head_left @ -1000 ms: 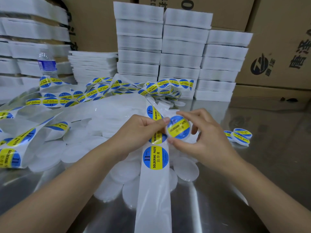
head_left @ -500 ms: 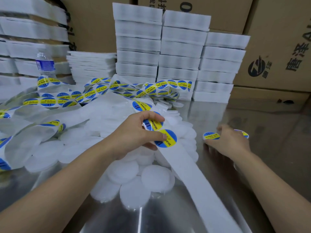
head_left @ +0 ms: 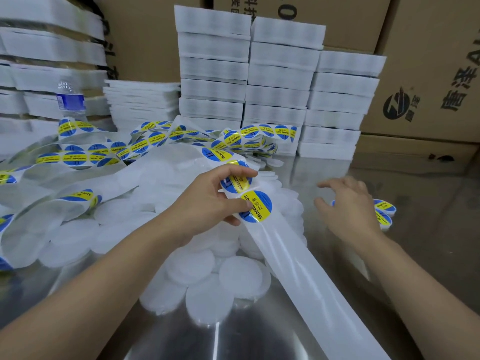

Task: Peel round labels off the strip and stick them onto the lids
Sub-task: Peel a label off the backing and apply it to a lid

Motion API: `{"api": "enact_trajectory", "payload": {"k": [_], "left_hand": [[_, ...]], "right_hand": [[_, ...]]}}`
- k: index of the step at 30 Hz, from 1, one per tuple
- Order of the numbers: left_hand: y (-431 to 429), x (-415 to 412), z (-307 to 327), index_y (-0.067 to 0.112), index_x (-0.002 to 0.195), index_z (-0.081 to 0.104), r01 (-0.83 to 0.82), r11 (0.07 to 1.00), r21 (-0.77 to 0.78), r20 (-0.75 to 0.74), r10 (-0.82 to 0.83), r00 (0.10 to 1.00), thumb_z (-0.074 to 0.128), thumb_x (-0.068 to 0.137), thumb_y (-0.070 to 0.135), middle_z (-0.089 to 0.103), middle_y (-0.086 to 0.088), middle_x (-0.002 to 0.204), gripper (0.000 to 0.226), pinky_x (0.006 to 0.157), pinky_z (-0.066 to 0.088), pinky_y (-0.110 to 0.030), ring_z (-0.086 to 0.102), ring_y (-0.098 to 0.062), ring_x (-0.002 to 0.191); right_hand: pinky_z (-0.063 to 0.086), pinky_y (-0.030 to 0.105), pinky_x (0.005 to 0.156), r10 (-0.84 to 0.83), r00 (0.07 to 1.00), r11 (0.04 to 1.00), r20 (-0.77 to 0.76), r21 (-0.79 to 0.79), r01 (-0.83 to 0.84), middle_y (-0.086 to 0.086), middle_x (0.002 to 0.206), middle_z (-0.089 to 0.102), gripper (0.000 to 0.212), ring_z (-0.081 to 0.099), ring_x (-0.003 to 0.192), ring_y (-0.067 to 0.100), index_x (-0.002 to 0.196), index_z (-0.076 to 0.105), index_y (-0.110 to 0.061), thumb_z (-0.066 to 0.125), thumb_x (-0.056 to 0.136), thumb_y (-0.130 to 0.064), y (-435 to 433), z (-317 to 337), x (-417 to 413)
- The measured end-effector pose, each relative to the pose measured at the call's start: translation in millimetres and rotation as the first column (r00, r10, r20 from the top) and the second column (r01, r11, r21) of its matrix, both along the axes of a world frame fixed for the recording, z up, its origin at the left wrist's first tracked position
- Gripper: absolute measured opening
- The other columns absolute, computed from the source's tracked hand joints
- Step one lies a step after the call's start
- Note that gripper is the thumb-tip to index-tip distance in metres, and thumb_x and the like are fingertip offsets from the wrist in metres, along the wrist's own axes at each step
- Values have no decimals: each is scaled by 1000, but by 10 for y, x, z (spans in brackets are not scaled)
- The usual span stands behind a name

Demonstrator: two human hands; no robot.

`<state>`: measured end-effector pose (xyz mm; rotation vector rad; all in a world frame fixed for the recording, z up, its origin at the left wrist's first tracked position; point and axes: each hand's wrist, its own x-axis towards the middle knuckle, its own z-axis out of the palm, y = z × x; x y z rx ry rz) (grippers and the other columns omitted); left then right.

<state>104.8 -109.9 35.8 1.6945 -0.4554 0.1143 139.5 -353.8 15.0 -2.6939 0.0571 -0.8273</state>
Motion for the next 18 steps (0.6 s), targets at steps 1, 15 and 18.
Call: {"api": "enact_trajectory", "payload": {"k": [1, 15, 18], "left_hand": [[0, 1, -3, 44, 93, 68, 2, 1000, 12, 6, -2, 1000, 72, 76, -3, 63, 6, 105, 50, 54, 52, -21, 61, -19, 62], [10, 26, -53, 42, 99, 64, -11, 954, 299, 19, 5, 1000, 73, 78, 4, 59, 13, 51, 45, 59, 54, -25, 56, -4, 50], [7, 5, -44, 31, 104, 66, 30, 954, 298, -5, -29, 1000, 72, 79, 2, 54, 15, 40, 39, 50, 47, -12, 55, 3, 45]], "right_hand": [[31, 35, 94, 81, 995, 996, 62, 17, -82, 10, 116, 56, 30, 44, 112, 30, 114, 65, -16, 62, 84, -19, 75, 28, -49], [41, 17, 70, 642, 731, 734, 233, 89, -673, -7, 86, 59, 23, 51, 79, 9, 99, 68, -27, 59, 80, -18, 552, 90, -507], [37, 16, 71, 635, 735, 761, 237, -30, -648, -2, 82, 60, 20, 50, 79, 10, 94, 74, -19, 67, 76, -17, 577, 57, -503]]}}
